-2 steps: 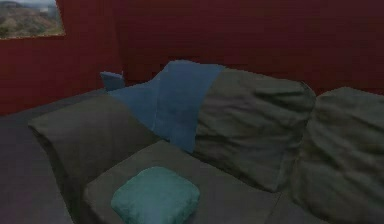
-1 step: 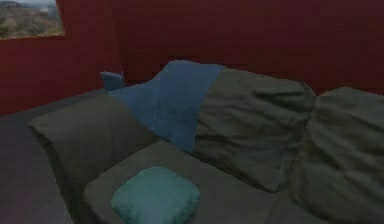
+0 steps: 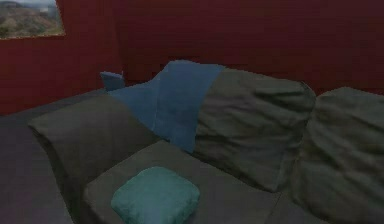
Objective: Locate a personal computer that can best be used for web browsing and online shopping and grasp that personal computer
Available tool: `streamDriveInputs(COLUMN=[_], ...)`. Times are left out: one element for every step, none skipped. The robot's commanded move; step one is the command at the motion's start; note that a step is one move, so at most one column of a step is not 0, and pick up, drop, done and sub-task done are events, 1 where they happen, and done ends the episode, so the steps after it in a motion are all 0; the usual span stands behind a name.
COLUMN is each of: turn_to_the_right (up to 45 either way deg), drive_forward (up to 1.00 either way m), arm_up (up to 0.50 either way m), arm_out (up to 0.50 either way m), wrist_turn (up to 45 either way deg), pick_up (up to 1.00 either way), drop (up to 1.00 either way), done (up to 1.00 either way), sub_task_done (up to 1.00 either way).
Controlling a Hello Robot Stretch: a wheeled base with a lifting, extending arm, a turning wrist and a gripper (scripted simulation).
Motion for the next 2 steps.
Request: streamDriveInputs(turn_to_the_right=[0.0, 0.0], drive_forward=[0.00, 0.00], arm_up=[0.00, 0.00], arm_out=[0.00, 0.00], wrist_turn=[45.0, 45.0], pick_up=[0.00, 0.00], drop=[0.00, 0.00], done=[0.00, 0.00], sub_task_done=[0.00, 0.00])
